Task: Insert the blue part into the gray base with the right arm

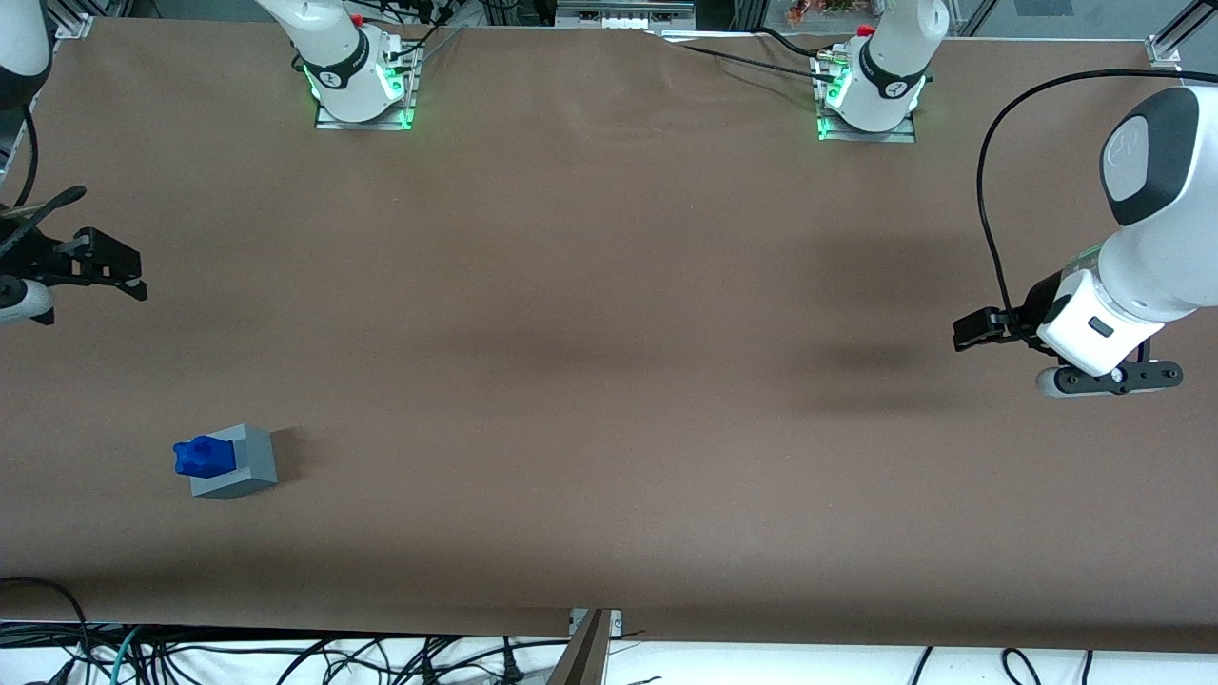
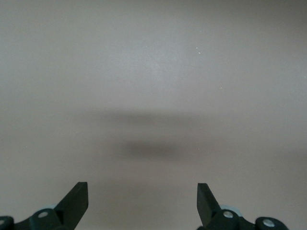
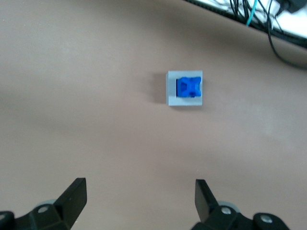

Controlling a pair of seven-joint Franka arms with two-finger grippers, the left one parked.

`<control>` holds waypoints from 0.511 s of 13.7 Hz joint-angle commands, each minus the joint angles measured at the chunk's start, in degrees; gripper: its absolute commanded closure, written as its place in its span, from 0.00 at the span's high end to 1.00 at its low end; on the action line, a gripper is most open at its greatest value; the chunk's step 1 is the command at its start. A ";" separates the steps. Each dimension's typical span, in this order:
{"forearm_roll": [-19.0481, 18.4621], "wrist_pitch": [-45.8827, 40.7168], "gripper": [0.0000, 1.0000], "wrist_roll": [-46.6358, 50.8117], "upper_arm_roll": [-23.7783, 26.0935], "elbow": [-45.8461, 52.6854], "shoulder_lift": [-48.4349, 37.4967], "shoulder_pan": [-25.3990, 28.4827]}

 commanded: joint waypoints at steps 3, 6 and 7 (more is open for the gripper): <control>-0.83 1.41 1.00 3.57 -0.19 -4.49 -2.51 0.31; -0.74 1.50 1.00 3.48 -0.19 -4.39 -2.42 0.13; -0.74 1.50 1.00 3.83 -0.10 -4.39 -2.42 0.22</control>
